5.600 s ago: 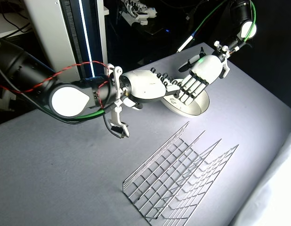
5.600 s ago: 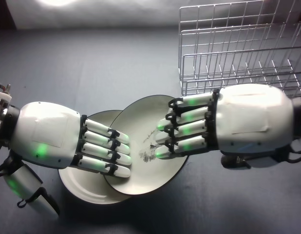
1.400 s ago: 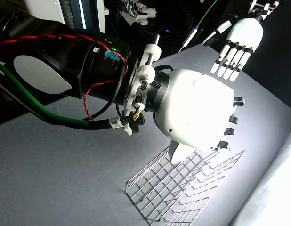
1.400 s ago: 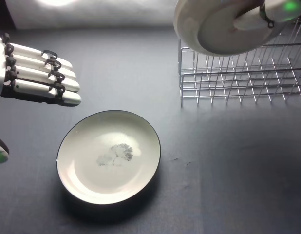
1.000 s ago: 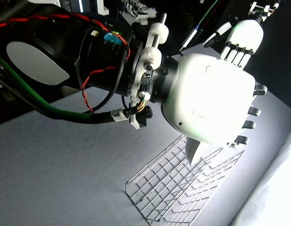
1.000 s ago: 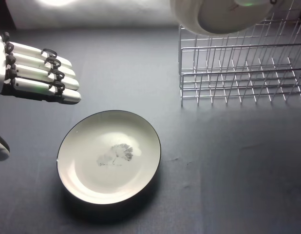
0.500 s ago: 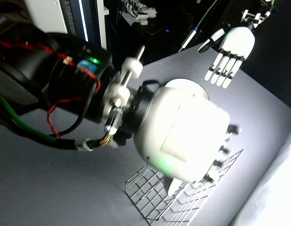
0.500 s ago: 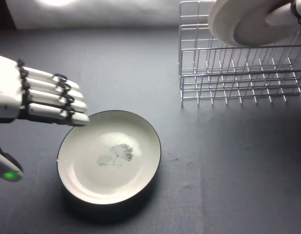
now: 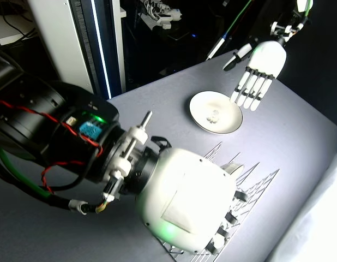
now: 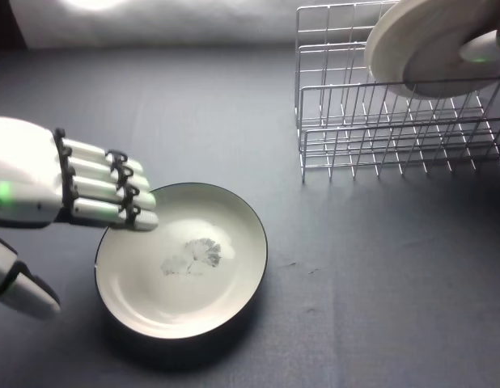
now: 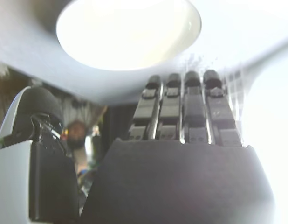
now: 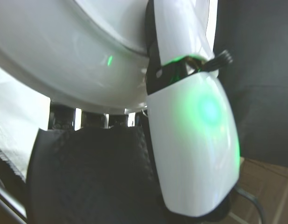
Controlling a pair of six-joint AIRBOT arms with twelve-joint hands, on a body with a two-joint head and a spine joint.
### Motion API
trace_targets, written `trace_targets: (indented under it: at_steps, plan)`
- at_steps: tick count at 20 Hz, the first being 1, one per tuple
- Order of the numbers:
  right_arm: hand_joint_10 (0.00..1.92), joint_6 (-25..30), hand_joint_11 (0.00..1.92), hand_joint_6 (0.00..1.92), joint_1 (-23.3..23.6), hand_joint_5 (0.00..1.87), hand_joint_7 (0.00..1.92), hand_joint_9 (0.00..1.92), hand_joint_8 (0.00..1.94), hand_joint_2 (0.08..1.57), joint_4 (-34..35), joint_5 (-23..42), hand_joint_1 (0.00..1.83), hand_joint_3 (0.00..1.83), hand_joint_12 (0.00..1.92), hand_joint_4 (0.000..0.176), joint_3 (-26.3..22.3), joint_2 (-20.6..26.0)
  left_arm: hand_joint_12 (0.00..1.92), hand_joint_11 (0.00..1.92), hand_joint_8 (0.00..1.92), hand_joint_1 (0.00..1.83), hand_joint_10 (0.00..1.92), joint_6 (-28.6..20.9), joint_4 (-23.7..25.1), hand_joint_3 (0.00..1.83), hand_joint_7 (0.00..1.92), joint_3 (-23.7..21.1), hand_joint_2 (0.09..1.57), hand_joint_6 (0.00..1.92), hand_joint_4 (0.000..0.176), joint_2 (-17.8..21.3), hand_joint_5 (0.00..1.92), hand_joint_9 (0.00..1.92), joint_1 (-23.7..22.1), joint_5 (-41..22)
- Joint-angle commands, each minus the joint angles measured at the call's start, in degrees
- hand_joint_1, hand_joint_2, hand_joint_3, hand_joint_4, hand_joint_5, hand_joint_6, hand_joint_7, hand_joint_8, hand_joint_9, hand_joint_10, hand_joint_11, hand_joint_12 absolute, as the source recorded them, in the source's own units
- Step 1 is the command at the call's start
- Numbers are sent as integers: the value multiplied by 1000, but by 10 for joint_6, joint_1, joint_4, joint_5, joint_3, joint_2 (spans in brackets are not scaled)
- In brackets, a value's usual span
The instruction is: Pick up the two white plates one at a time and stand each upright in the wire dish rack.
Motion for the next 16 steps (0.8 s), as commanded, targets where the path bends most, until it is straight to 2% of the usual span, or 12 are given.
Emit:
trace_targets:
  at_steps: [1,2,4,8,9,10,11,12,13,14,15,16]
  plan:
    - [1181,3,755,965,-3,950,1113,955,749,1083,2,70,1386,1,1442,0,5,2,30,26,0,0,2,0,-42,0,1,2,1111,0,0,1,1,8,3,-13]
    - [1131,3,757,1002,-7,956,1142,981,655,1076,2,72,1387,0,1418,0,5,1,36,39,5,0,7,0,-44,0,13,2,1102,5,0,0,13,22,6,-13]
    - [1132,3,745,910,-18,980,1145,985,698,1069,2,78,1390,0,1470,0,5,-2,26,13,0,0,0,0,-46,0,0,4,1102,0,0,-3,0,1,10,-10]
    - [1176,3,756,880,-28,952,1107,964,815,1083,2,82,1387,0,1464,0,11,-10,23,4,0,0,0,7,-47,5,0,5,1120,0,0,-8,0,5,24,-3]
    - [1198,2,714,895,-29,933,1104,954,808,1089,2,82,1386,0,1453,0,16,-14,30,20,2,0,7,10,-49,2,4,5,1115,0,0,-9,0,18,28,-2]
    - [1193,2,516,855,-29,976,1143,925,773,1082,2,82,1381,0,1538,0,20,-17,32,23,0,0,4,11,-50,4,0,5,1119,0,0,-9,0,13,31,-2]
    - [923,2,398,923,-29,961,1108,868,855,1090,2,82,1267,3,1623,0,28,-22,38,38,2,0,7,13,-54,2,5,8,1116,0,0,-11,0,20,36,-1]
    - [782,2,221,1015,-29,917,1060,818,921,1111,2,82,1231,3,1656,0,34,-25,41,43,7,0,11,14,-55,0,18,10,1110,3,0,-12,8,32,38,-1]
    - [657,2,226,1062,-30,899,1043,837,931,1120,2,82,1220,1,1620,2,38,-28,30,15,1,0,1,14,-55,1,3,11,1112,0,0,-13,1,11,40,0]
    - [575,2,222,1138,-32,869,977,798,1008,1141,2,82,1204,4,1557,21,44,-32,40,37,7,0,9,14,-56,0,18,11,1112,2,0,-13,5,29,42,2]
    - [484,2,208,1144,-36,864,868,759,515,1162,2,82,1152,0,1503,0,47,-34,31,15,1,0,1,14,-56,4,6,12,1121,0,0,-15,0,11,43,2]
    - [383,2,235,1159,-38,853,893,770,242,1172,2,82,1141,0,1451,0,48,-34,46,46,8,0,8,14,-56,4,22,13,1121,4,0,-15,9,28,44,2]
